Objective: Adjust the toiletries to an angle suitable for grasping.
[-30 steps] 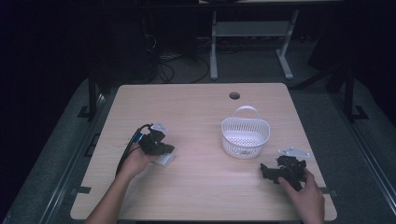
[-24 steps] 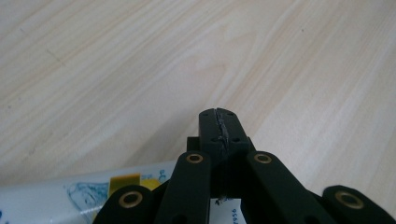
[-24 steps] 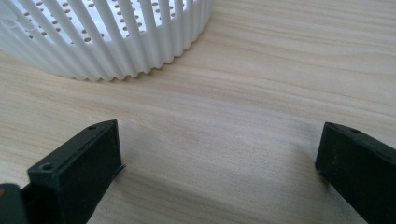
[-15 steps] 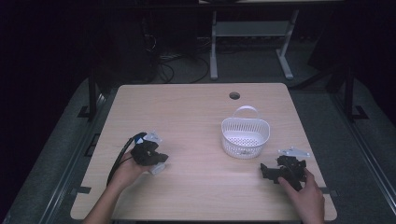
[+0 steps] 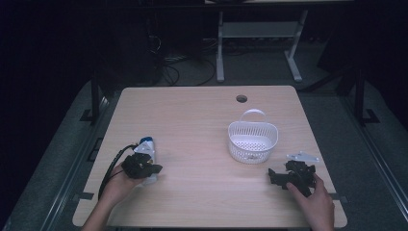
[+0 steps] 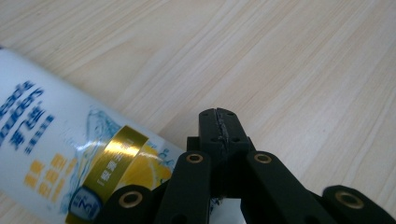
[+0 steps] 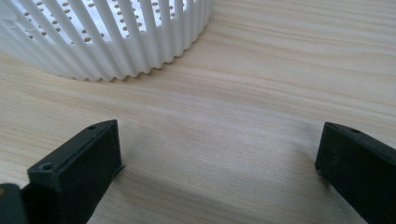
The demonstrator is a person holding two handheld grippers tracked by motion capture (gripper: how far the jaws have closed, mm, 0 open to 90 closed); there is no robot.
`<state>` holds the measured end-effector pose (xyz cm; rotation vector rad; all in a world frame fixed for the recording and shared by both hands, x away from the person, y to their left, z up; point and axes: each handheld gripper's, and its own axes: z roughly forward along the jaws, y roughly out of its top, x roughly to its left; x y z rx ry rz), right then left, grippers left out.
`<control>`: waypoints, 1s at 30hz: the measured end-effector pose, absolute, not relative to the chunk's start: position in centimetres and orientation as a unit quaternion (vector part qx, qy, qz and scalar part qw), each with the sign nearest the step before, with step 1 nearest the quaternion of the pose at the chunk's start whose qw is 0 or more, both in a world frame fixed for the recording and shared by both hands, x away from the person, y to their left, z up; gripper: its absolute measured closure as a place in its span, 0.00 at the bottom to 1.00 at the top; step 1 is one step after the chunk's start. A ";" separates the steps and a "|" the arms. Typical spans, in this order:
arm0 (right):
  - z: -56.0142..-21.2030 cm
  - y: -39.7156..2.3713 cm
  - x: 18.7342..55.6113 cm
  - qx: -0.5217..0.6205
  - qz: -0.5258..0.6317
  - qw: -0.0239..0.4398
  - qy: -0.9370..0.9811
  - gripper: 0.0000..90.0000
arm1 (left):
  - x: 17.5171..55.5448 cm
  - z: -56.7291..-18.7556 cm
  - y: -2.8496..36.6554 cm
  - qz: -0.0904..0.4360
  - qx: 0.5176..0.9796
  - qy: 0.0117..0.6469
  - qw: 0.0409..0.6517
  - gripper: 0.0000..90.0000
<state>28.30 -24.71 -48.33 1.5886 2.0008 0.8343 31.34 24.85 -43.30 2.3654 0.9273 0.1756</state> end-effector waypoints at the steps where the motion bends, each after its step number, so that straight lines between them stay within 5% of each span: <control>1: -48.3 -24.7 28.3 0.576 0.302 0.225 0.725 0.00 | 31.3 -43.3 24.9 0.066 0.888 0.348 0.293 1.00; 30: -48.3 -24.7 28.3 0.576 0.303 0.225 0.725 0.00 | 29.7 -42.6 30.4 0.103 0.856 0.406 0.305 1.00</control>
